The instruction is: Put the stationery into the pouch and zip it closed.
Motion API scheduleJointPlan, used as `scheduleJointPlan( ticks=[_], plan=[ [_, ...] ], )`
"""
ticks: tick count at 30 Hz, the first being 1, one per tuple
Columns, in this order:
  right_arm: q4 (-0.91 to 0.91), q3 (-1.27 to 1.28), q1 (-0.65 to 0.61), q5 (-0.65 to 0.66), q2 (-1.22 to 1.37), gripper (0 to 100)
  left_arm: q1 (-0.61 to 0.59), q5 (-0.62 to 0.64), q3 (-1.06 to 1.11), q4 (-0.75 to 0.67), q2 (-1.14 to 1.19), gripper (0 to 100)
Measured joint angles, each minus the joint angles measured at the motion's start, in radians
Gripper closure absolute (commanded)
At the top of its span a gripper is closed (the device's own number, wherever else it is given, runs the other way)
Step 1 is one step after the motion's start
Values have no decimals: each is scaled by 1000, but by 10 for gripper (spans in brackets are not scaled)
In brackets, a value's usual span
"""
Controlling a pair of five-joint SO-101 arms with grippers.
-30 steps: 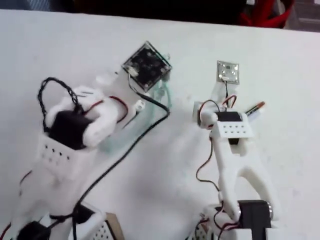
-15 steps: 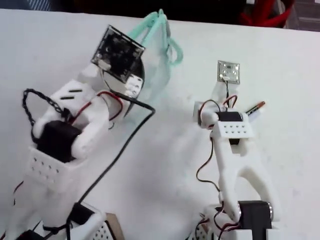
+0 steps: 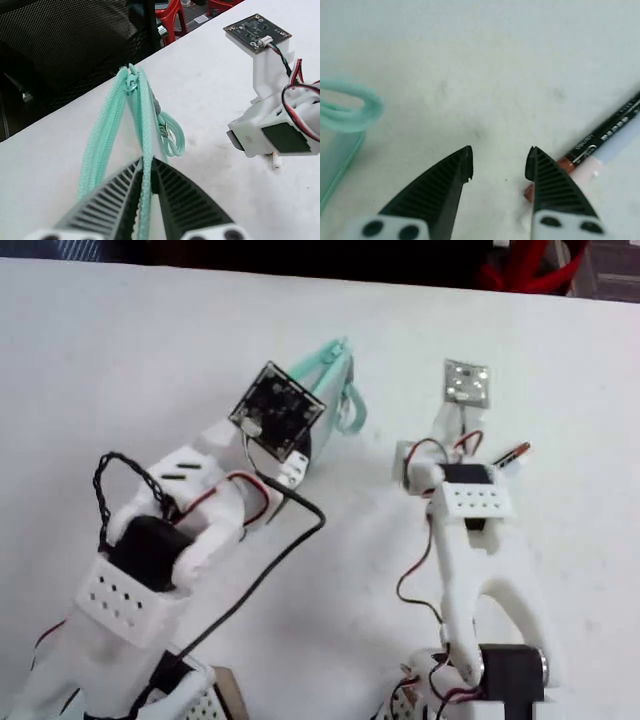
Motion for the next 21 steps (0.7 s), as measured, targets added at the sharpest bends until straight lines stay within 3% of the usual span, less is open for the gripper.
scheduleJointPlan(
  ticks=[9, 14, 21],
  plan=[
    [273, -181, 23, 0, -400, 826, -37, 0, 18, -8, -5, 976],
    [365, -414, -132, 43, -519, 826, -35, 0, 61, -11, -29, 976],
    [427, -631, -304, 63, -371, 826, -34, -2, 117, -46, -31, 976]
  ],
)
